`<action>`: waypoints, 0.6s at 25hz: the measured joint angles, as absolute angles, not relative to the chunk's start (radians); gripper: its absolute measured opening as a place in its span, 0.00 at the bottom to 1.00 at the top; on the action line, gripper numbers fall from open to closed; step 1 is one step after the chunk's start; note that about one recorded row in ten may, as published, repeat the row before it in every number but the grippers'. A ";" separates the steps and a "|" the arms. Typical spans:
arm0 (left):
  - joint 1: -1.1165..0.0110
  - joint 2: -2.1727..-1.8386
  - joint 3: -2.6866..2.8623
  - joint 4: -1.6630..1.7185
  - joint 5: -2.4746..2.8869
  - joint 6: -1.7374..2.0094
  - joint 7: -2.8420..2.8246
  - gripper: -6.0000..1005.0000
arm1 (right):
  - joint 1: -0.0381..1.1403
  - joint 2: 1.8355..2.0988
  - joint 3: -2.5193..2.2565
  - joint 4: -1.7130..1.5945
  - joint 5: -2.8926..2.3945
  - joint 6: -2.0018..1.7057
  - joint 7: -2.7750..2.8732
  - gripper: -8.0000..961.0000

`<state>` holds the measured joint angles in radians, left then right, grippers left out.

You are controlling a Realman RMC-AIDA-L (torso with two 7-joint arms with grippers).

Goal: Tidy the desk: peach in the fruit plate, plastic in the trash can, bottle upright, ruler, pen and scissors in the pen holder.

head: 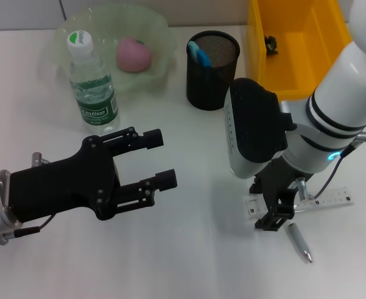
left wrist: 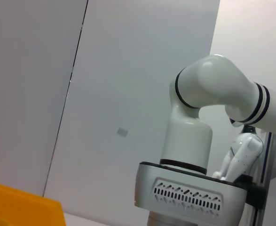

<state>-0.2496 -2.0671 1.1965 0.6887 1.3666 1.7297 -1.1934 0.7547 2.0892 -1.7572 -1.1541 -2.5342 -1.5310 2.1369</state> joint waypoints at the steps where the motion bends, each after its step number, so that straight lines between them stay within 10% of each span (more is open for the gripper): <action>1: -0.250 -2.067 1.196 0.689 1.367 1.730 -1.193 0.70 | 0.755 2.089 -1.757 -1.154 -2.534 -1.531 2.137 0.69; 15: -0.247 -2.066 1.196 0.689 1.367 1.729 -1.192 0.70 | 0.756 2.089 -1.767 -1.154 -2.534 -1.531 2.146 0.64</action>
